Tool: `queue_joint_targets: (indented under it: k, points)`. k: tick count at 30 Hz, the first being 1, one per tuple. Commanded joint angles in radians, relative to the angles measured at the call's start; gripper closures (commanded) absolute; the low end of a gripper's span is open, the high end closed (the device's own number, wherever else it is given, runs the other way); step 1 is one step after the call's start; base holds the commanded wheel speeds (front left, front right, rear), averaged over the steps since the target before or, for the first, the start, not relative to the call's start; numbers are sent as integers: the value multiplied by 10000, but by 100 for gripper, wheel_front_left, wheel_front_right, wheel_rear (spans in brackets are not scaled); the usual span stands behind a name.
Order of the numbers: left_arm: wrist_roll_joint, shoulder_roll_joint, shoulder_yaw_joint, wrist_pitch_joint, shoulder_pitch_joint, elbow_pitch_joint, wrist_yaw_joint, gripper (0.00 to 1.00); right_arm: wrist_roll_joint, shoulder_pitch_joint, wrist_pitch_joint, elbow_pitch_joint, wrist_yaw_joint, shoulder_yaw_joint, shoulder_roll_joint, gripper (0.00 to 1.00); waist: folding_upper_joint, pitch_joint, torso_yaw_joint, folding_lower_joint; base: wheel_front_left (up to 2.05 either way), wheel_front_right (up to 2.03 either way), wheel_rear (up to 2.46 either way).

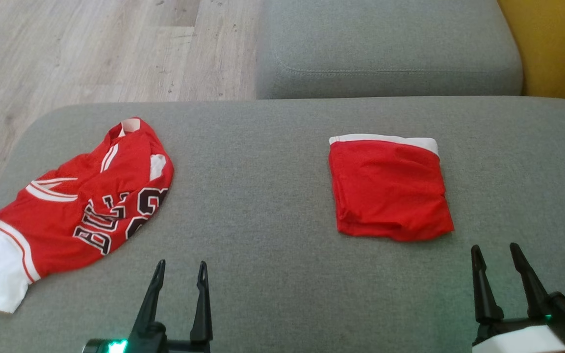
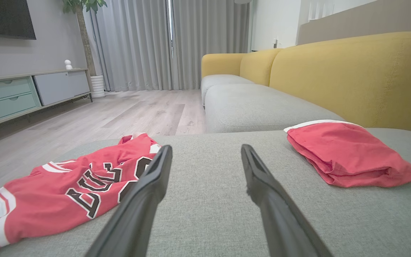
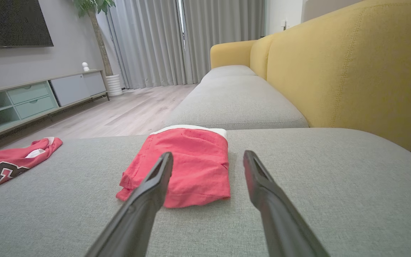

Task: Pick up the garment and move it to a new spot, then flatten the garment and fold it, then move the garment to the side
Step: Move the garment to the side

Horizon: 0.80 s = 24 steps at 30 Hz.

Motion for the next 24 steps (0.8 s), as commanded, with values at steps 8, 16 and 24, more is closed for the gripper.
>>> queue_joint_targets:
  k: [8, 16, 24]
  points:
    - [85, -31, 405, -51, -380, -398, -28, 0, 68, -138, -110, -217, -9, 258, -158, 0, 0, 69, -153, 0, 0, 0, 0]
    - [128, -32, 322, -51, -470, -467, -57, 0, 272, -478, -110, -142, -9, 241, -256, 0, 0, 535, -265, 0, 0, 0, 0]
    - [101, -32, 138, -51, -1118, -798, 53, 0, 677, -1788, -110, 164, -9, 164, -780, 0, 0, 2112, -317, 0, 0, 0, 0]
